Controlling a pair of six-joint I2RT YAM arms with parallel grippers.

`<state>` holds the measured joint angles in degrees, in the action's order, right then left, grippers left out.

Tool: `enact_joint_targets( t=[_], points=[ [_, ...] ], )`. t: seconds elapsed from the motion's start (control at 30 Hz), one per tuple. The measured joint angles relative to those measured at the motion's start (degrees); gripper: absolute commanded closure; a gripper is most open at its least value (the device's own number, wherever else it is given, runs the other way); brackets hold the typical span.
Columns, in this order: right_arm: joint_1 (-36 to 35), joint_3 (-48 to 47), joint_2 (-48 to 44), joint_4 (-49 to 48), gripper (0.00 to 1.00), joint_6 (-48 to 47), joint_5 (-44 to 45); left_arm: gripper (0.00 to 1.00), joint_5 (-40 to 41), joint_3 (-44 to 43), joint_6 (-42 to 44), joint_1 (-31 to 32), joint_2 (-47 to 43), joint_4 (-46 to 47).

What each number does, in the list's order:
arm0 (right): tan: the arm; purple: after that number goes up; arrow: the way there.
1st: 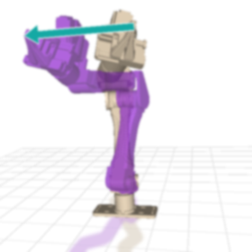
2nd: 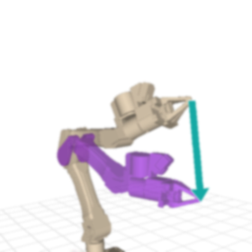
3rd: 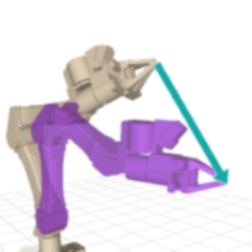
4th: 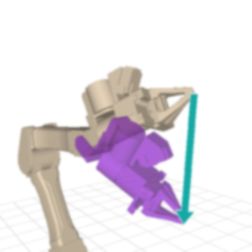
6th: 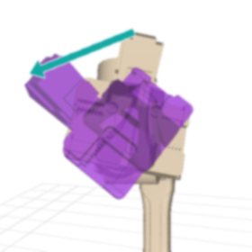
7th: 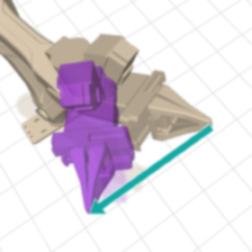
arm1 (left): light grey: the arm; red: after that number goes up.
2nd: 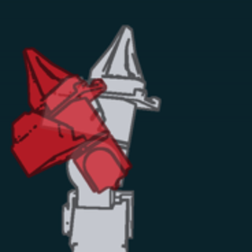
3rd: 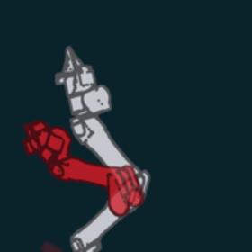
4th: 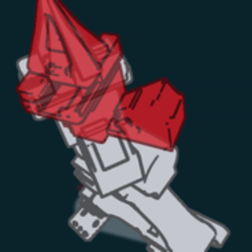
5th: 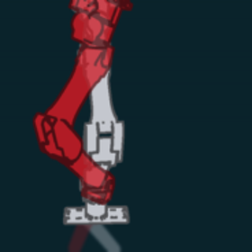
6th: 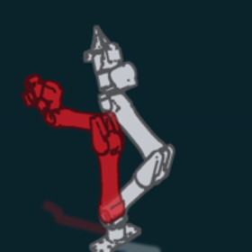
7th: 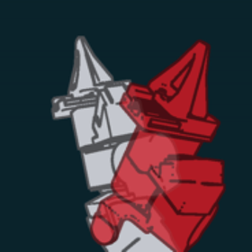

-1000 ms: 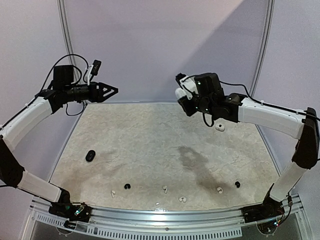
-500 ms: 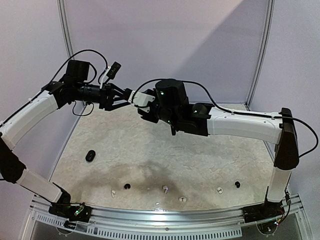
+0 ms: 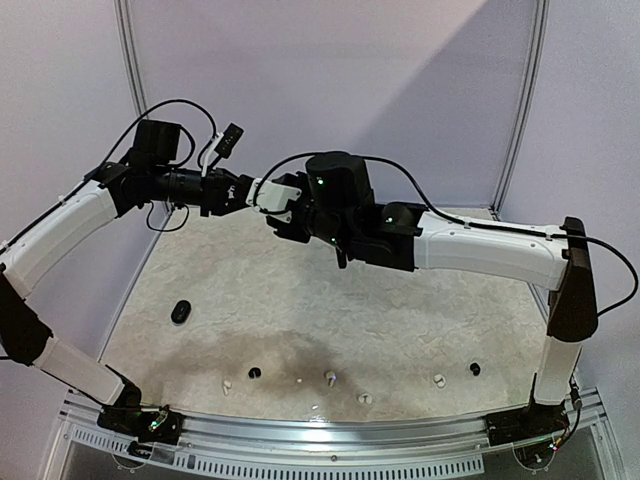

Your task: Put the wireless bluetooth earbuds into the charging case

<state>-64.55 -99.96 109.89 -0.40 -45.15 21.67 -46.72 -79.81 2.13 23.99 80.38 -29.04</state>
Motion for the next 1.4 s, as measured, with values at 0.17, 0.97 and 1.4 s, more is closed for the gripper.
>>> enact_joint_targets(
  t=[0.17, 0.97, 1.4],
  points=[
    [0.13, -0.74, -0.02, 2.47, 0.04, 3.30, -1.16, 1.00, -2.03, 0.28, 0.81, -0.11, -0.11, 0.39],
    [10.82, -1.99, -7.39, 17.11, 0.52, 39.60, -47.15, 1.00, -15.76, 3.93, 15.58, -0.59, -0.76, 5.51],
    [10.95, -5.62, -4.15, 19.74, 0.99, 40.61, -51.95, 0.57, -18.45, 4.85, 13.81, -0.63, -1.09, 7.65]
  ],
)
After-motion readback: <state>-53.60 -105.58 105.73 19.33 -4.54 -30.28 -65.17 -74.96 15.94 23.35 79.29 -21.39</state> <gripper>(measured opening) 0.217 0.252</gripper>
